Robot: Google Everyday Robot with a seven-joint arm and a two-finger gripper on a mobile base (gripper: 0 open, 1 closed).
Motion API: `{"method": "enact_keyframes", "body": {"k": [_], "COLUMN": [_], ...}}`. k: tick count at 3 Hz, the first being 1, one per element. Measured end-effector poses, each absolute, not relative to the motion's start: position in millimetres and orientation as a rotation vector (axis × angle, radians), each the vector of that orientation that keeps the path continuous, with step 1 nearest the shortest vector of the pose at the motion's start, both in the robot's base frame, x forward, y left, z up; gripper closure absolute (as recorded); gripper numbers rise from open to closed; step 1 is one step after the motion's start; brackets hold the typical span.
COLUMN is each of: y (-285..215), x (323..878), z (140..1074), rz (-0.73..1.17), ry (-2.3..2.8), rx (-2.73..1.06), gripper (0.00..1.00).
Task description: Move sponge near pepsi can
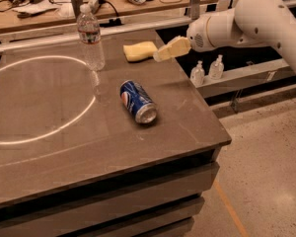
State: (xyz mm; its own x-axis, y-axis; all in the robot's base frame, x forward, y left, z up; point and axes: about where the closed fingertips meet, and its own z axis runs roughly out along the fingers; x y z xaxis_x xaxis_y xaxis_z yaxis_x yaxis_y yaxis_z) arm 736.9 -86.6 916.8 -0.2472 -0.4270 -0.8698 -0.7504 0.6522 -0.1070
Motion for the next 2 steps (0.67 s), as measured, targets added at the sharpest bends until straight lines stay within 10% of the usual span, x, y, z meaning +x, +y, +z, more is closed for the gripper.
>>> {"method": "enact_keyframes", "body": {"k": [2], "y": [-70.2], "x": [742.9], "z": [916.8], "rz": [0.51], "ry": [1.842], "rx": [-1.067], "gripper": [0.0]}}
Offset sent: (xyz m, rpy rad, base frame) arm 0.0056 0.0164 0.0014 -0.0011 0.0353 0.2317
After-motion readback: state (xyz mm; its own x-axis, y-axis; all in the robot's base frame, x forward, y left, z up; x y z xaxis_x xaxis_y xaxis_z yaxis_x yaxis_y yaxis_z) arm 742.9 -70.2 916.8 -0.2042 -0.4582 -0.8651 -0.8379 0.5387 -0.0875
